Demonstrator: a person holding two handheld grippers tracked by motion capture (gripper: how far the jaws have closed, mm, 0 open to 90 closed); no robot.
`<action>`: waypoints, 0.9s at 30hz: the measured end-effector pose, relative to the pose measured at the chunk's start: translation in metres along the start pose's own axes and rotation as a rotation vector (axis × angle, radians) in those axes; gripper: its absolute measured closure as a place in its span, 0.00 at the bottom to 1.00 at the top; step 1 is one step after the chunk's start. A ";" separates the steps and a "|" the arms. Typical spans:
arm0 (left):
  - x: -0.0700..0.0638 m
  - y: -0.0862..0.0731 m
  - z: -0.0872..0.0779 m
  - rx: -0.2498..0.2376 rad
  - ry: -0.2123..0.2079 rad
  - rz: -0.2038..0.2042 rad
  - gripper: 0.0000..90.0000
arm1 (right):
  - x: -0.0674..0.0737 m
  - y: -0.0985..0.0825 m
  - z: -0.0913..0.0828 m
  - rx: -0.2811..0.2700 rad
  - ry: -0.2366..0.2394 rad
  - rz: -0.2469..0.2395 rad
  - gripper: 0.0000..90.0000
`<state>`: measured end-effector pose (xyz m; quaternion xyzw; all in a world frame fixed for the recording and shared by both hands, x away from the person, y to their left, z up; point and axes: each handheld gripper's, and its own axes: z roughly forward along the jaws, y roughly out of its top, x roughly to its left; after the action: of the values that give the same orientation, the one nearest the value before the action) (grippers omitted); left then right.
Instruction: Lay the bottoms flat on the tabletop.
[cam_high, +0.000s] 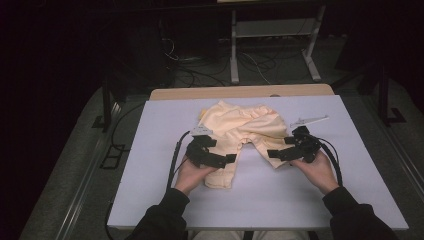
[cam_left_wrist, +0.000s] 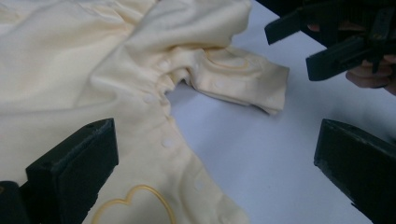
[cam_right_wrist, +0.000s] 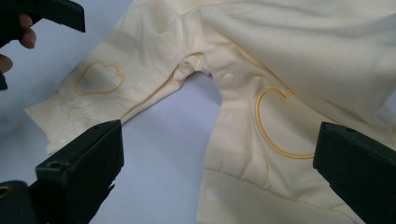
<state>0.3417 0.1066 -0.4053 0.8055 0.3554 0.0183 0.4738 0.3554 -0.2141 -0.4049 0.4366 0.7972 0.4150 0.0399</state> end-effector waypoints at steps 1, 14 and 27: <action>-0.001 -0.002 0.002 0.011 -0.003 0.002 0.00 | 0.000 -0.001 0.000 0.000 0.000 0.001 0.03; -0.018 -0.022 0.021 0.180 0.023 0.058 0.04 | 0.005 -0.006 0.008 0.017 0.016 0.004 0.08; -0.020 -0.032 0.026 0.259 0.150 0.141 0.44 | 0.012 -0.009 0.024 0.083 -0.026 -0.037 0.31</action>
<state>0.3182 0.0854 -0.4384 0.8792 0.3317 0.0656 0.3355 0.3519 -0.1930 -0.4233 0.4283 0.8211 0.3750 0.0400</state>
